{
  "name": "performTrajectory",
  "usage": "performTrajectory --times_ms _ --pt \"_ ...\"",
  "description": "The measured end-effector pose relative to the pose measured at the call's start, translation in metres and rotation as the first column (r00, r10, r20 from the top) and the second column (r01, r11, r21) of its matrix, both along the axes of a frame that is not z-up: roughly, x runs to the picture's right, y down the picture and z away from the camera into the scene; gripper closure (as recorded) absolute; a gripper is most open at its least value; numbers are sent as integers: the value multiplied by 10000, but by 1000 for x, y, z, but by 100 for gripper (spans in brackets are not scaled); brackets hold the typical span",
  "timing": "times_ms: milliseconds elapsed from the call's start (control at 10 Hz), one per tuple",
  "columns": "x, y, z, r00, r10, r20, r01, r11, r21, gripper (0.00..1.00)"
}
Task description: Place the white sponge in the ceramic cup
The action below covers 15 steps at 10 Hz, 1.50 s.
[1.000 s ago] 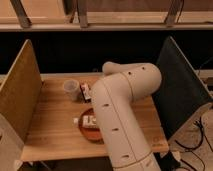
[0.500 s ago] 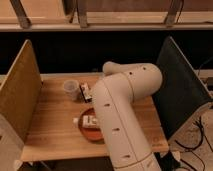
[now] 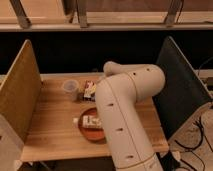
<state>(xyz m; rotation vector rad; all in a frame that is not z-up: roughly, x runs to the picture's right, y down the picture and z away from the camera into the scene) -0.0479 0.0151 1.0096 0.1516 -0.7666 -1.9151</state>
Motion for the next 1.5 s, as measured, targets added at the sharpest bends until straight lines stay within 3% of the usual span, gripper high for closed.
performTrajectory --times_ms 100,400,700,900,1100,1300,1400,1500 --pt "-4 0 -3 9998 -2 184 1 10000 50 100" --pt "-11 -27 -18 9979 305 563 -347 9966 744 100" --pt "-17 -40 -31 9956 371 864 -472 9919 1180 100" --pt "-14 -57 -45 9940 488 981 -647 9839 1664 100" --pt "-11 -83 -66 9934 388 1077 -641 9681 2421 100" --pt "-5 -120 -94 9949 -89 1000 -277 9331 3586 100" --pt "-4 -143 -112 9944 -498 932 45 9014 4330 100" --pt "-7 -156 -124 9929 -759 917 230 8780 4782 100"
